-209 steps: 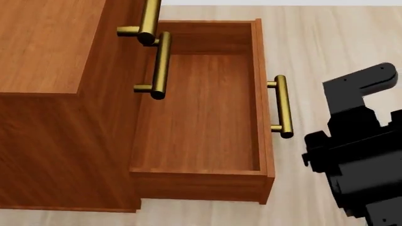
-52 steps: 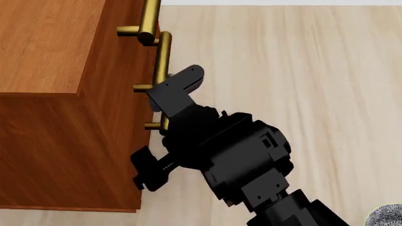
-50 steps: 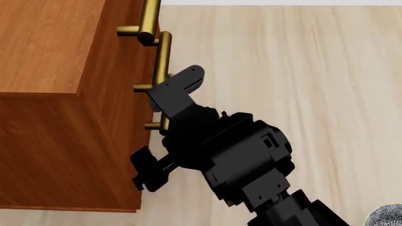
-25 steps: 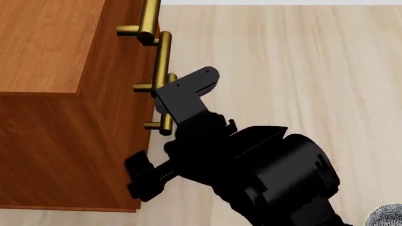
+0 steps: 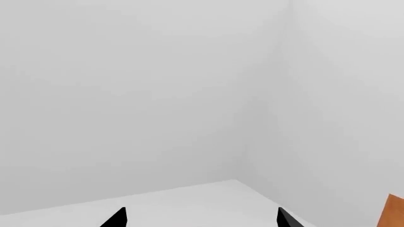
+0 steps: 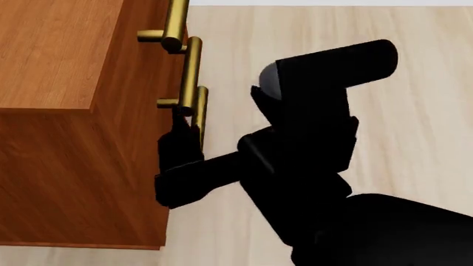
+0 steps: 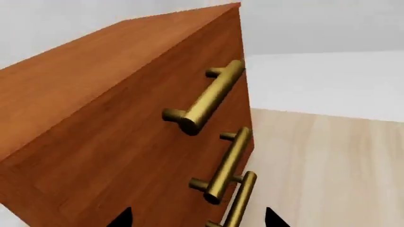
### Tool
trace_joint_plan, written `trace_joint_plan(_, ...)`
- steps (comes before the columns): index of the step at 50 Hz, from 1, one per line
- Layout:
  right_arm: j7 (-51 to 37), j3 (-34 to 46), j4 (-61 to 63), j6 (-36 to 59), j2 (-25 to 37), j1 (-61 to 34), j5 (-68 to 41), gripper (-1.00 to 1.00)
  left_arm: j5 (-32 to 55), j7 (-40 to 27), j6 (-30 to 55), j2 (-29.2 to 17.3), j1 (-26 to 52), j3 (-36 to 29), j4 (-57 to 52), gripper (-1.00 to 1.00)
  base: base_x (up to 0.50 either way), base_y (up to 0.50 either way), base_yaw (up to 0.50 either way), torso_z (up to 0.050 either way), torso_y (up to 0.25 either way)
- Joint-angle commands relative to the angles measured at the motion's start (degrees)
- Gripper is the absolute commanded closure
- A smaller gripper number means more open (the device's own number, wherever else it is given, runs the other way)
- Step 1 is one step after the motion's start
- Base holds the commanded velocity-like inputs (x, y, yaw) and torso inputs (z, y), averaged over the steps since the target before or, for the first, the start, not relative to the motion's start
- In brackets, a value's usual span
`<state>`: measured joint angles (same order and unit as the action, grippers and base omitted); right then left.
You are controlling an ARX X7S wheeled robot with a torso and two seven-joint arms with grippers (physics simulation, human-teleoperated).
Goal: Close the bottom drawer of the cabinet and open the top drawer.
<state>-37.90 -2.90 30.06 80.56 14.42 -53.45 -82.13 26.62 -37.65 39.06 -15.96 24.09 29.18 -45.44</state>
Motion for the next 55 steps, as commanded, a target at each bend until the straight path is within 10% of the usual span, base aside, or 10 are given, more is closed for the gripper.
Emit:
trace_joint_plan(1,-23.34,-10.91,1.39,-8.64,0.49,-1.52,-28.34,-1.0,-0.06,-0.13,-0.55,-0.13,-0.26,-0.16,0.06,-1.0,0.0,0.0,0.0,0.0,0.0)
trace_joint_plan(36,-46.68,-9.68,-18.85,-39.0,-5.14,-2.46,-50.45,-1.0,0.6,-0.97,-0.65,-0.72,-0.44,-0.44,-0.07,-1.0,0.0,0.0,0.0,0.0,0.0)
trace_joint_plan(55,-38.1,-6.45,-25.55,-37.65,-6.58,-4.2,-50.54,-1.0,0.94,-1.13,-1.15,-0.88,-0.71,-0.46,0.18,-1.0,0.0,0.0,0.0,0.0,0.0)
